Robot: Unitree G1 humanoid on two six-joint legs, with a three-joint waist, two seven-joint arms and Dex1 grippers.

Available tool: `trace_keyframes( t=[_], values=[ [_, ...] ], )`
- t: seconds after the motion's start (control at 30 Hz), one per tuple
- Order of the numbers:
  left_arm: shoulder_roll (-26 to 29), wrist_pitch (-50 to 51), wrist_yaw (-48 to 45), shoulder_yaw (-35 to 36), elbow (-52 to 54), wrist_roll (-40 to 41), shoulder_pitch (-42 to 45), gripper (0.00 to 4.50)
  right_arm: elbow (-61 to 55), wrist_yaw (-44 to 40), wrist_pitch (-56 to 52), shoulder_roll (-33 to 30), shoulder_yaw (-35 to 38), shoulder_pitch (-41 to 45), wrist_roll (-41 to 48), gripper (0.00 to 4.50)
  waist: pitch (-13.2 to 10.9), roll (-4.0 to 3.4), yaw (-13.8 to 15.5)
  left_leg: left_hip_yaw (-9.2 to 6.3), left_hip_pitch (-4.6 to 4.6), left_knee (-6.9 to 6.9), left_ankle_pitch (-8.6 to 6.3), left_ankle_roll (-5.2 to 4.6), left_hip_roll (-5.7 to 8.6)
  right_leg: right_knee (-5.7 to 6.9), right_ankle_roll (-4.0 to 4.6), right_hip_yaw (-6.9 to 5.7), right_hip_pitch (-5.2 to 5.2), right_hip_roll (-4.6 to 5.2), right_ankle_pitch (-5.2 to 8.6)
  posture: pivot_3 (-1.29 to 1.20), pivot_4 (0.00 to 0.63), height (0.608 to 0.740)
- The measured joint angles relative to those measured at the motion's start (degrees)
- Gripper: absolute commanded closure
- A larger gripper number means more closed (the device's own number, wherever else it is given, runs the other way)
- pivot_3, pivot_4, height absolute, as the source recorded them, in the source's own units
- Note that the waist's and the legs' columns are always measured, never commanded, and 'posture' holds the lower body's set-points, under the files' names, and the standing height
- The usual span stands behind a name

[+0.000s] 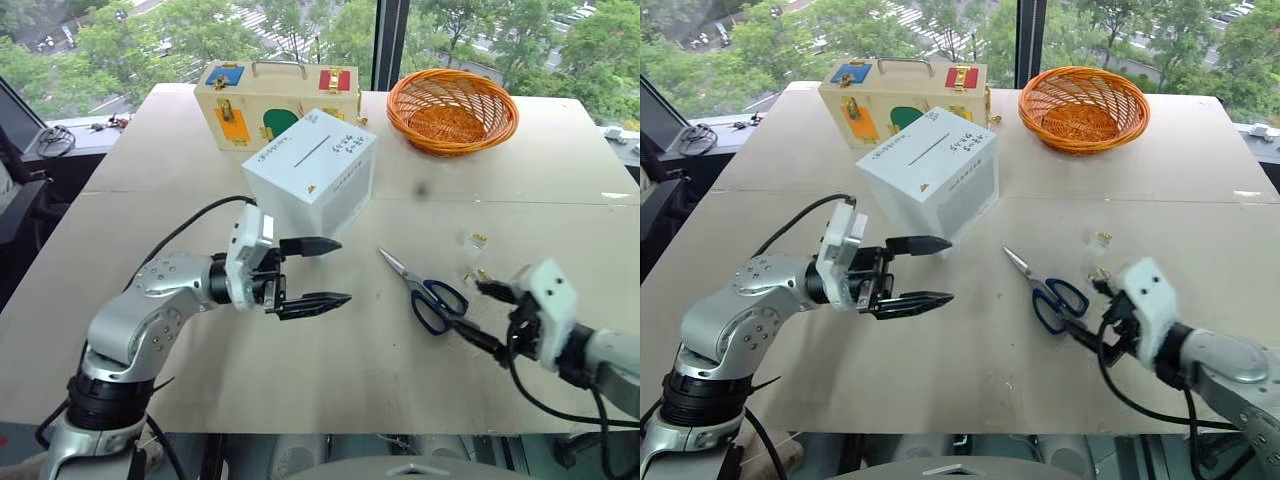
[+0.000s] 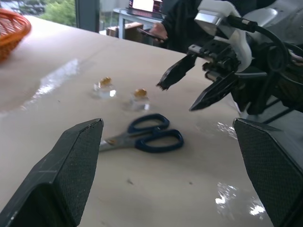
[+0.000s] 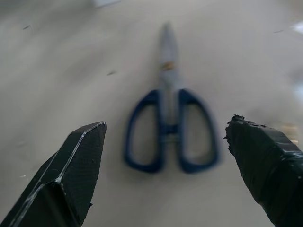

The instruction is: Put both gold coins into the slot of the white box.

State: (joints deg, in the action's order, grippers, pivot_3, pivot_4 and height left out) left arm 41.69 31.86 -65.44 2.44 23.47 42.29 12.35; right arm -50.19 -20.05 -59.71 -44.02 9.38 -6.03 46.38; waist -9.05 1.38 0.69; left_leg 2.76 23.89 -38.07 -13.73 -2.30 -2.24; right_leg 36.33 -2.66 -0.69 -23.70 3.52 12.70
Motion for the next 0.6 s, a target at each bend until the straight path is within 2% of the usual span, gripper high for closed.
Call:
trace_keyframes(
  t=[0.2,0.37,0.5,0.57,0.6],
  values=[
    [4.71,-1.90,-4.72,2.51,-0.49,-0.28,-3.34,0.00,5.20,2.28,-3.59,1.92,-10.98,10.08,-3.80,0.10,-0.01,-0.02,0.02,0.00,0.00,-0.10,0.00,0.00,-0.05,0.03,-0.09,0.01,0.00,0.08,0.05,0.00,0.150,0.740],
    [4.91,-3.59,-5.08,3.96,-2.74,-1.57,-5.05,0.00,10.32,4.87,-6.74,6.33,-16.12,19.80,-6.82,0.10,-0.01,-0.01,0.02,0.00,0.01,-0.10,0.00,0.00,-0.05,0.04,0.01,-0.01,-0.01,0.08,-0.01,0.00,0.150,0.740],
    [4.46,-3.82,-4.65,3.80,-2.63,-1.59,-5.37,0.00,19.34,8.40,-12.40,12.17,-20.64,30.02,-10.74,0.10,-0.03,-0.03,-0.12,0.03,0.04,-0.08,0.00,0.00,-0.05,0.09,0.03,0.01,-0.08,0.07,-0.03,0.00,0.150,0.740],
    [4.17,-4.06,-4.45,3.82,-2.59,-1.60,-5.50,0.00,24.03,9.19,-15.36,13.19,-23.73,33.03,-13.14,0.10,-0.03,-0.03,0.14,-0.01,0.08,-0.03,0.00,0.00,-0.03,0.11,0.04,-0.03,-0.10,0.07,-0.02,0.00,0.150,0.740],
    [4.14,-4.06,-4.34,3.87,-2.59,-1.59,-5.63,0.00,24.63,9.04,-15.53,13.26,-24.45,33.43,-13.78,0.33,-0.03,-0.03,0.21,-0.02,0.10,-0.02,0.00,0.00,-0.03,0.09,0.04,-0.04,-0.11,0.08,-0.02,0.00,0.150,0.740]
  ],
)
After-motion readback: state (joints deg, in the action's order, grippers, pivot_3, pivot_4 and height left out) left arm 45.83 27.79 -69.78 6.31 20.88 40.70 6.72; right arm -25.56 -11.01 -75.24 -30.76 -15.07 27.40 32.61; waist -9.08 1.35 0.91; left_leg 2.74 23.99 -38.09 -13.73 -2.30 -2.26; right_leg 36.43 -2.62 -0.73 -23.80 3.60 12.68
